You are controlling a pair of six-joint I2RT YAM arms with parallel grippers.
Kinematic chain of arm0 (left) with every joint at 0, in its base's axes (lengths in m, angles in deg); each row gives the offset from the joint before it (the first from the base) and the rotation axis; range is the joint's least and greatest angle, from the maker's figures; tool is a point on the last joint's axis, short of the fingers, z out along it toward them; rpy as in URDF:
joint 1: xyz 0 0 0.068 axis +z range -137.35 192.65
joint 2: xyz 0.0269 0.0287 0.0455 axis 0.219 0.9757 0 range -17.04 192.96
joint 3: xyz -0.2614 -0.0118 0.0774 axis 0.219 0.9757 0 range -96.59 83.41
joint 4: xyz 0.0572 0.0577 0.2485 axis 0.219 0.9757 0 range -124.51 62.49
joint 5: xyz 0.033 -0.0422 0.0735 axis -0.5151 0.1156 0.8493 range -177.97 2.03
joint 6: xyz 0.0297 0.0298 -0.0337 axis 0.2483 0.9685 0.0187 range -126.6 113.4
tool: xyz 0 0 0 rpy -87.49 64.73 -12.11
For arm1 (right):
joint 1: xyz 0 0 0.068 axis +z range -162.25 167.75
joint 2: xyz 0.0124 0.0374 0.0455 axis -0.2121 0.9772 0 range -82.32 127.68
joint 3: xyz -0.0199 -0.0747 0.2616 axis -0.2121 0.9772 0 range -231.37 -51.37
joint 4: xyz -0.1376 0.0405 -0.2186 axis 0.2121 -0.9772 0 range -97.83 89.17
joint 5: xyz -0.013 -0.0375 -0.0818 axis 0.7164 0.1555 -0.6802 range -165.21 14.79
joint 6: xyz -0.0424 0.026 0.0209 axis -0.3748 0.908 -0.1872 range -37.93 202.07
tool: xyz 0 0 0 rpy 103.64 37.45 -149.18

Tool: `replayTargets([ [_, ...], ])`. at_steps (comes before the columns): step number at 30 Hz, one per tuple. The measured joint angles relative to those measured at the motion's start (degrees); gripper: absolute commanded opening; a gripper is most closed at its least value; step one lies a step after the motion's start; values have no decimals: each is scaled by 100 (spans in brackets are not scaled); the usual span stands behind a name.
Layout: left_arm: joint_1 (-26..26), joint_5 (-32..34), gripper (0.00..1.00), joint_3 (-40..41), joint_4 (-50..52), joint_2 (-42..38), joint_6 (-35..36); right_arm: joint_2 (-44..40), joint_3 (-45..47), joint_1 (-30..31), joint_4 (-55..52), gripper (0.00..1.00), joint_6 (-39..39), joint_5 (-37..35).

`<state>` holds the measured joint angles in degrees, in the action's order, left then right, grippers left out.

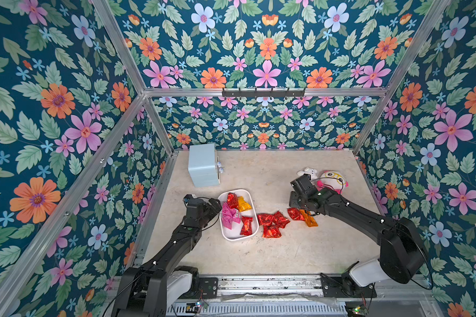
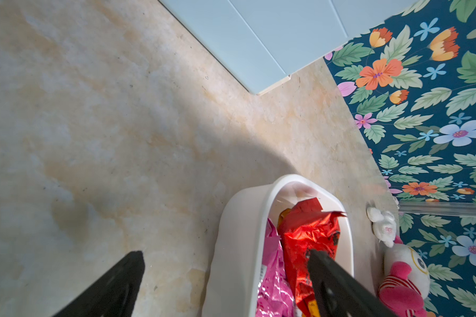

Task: Put the tea bags into the storage box
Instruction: Pick up the tea bag from the center of the board.

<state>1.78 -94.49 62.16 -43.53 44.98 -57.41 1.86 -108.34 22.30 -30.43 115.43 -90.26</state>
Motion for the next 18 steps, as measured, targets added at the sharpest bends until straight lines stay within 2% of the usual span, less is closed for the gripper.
replayTargets([
  [4,-11,4,99,0,-2,13,-2,-114,385,-170,20,64,15,74],
  [10,-26,22,99,0,-11,33,-2,177,520,-424,214,62,-7,105],
  [15,-31,26,99,0,2,-59,-2,459,446,-682,457,42,-164,153],
  [18,-31,46,99,15,4,-149,-4,579,452,-695,603,37,-273,286],
])
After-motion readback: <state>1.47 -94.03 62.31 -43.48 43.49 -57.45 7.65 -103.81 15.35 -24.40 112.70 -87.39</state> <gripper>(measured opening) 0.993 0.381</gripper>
